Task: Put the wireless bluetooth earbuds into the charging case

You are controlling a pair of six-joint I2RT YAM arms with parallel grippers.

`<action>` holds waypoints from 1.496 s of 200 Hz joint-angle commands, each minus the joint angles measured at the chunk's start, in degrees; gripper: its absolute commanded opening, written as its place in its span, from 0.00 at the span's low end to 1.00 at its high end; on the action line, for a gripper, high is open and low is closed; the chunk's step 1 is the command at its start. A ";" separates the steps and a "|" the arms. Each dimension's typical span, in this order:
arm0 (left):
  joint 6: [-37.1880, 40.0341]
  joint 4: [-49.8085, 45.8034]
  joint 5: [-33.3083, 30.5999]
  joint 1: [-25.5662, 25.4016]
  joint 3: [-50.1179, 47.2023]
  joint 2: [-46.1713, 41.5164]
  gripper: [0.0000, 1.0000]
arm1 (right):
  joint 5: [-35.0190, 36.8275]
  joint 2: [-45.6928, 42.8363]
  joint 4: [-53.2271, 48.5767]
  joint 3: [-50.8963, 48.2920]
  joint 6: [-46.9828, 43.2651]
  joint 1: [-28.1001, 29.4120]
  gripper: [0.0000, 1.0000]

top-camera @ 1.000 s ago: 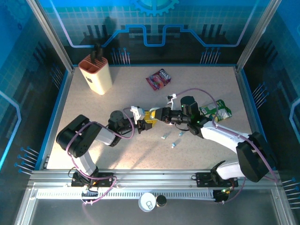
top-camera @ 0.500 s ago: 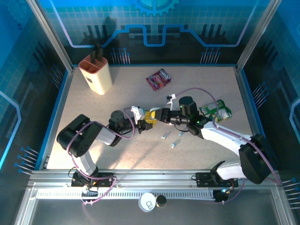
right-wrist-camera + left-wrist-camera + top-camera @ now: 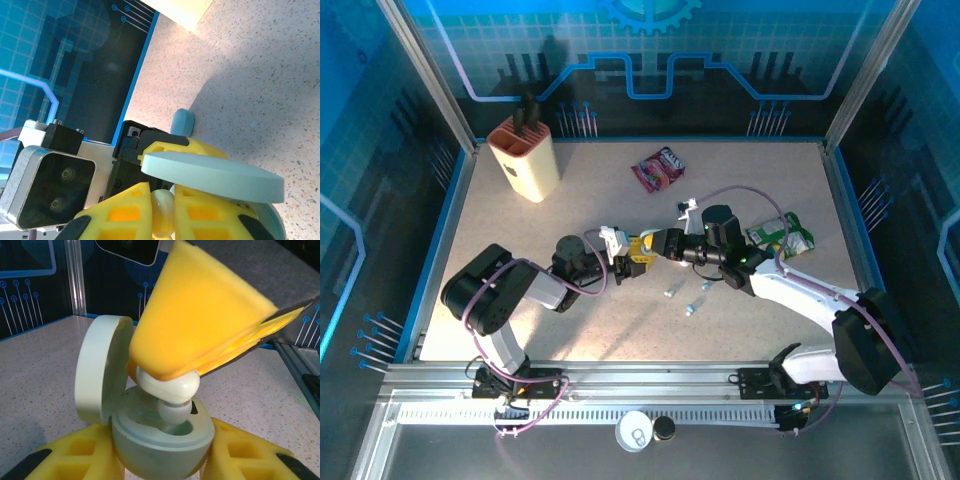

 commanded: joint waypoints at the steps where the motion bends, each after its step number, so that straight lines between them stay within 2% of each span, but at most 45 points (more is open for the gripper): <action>1: 0.97 1.98 0.35 -0.59 1.38 -0.18 0.35 | 0.92 -0.69 0.13 0.58 -0.50 0.96 0.14; 62: -0.53 1.94 -0.82 -0.64 2.21 -0.69 0.34 | 1.28 0.13 -0.02 0.24 -0.50 1.65 0.15; 111: -0.79 1.92 -0.56 -0.68 1.99 -1.31 0.34 | 4.76 -1.24 -2.95 -0.29 -1.89 1.60 0.16; 147: -0.79 1.90 -0.56 -0.81 1.93 -1.51 0.34 | 4.32 -0.85 -3.44 0.21 -1.92 1.60 0.23; 193: -1.26 1.85 -0.31 -0.77 1.89 -1.95 0.34 | 5.98 -2.58 -6.60 0.91 -3.83 1.51 0.24; 250: -0.99 1.93 -0.65 -0.75 1.88 -1.33 0.34 | 3.79 -4.86 -6.25 0.72 -5.95 1.16 0.28; 299: -0.45 2.03 -0.83 -0.74 1.84 -1.09 0.34 | 3.35 -5.33 -4.93 0.23 -5.62 1.07 0.28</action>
